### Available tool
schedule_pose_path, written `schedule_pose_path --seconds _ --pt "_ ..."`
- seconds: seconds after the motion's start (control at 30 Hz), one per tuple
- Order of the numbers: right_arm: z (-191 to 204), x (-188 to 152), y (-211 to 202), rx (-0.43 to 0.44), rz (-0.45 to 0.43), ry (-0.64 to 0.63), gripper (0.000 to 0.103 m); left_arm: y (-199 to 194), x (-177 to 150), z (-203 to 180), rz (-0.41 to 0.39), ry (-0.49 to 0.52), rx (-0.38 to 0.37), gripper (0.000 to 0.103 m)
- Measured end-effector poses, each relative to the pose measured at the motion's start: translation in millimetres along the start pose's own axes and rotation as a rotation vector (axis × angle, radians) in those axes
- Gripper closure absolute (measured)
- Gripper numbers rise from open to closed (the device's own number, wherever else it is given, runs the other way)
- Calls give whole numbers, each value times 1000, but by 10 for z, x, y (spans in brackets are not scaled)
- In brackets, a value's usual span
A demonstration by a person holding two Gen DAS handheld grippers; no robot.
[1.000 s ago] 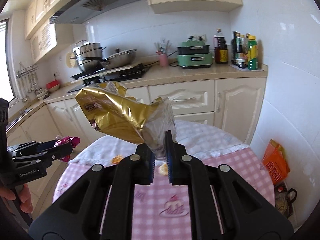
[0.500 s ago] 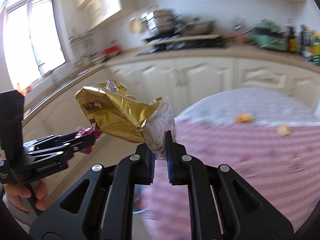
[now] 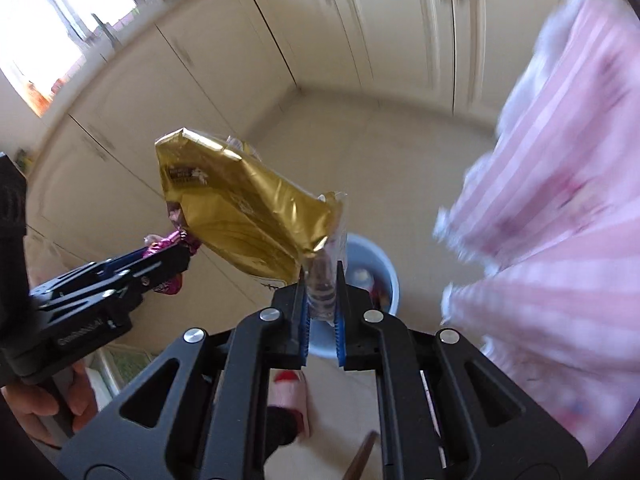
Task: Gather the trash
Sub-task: 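Carry the pink wrapper and gold bag over the bin and open both tools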
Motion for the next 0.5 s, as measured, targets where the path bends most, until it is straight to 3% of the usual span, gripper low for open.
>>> schedule_pose_path --seconds 0.17,0.4,0.43,0.5 --pt "-161 -288 922 -18 173 54 93 759 -294 294 146 -60 18 61" --pt "-283 -576 1669 -36 297 91 85 1352 -500 576 248 -126 34 61" --pt "-294 -598 1732 -39 307 90 81 1406 -539 602 257 -128 37 61" --pt "-303 -630 1797 -38 314 94 43 1481 -593 570 275 -135 33 61"
Point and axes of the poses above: each gripper's, at about its wrist camera, not at the fingertips, and y roughly the way its jaws point, z to its left, x to its top, the point moved 10 cm from there along y, roughly the way its jaws point, and after that the axes turned 2 degrees about -z, right-handed, at the moved point
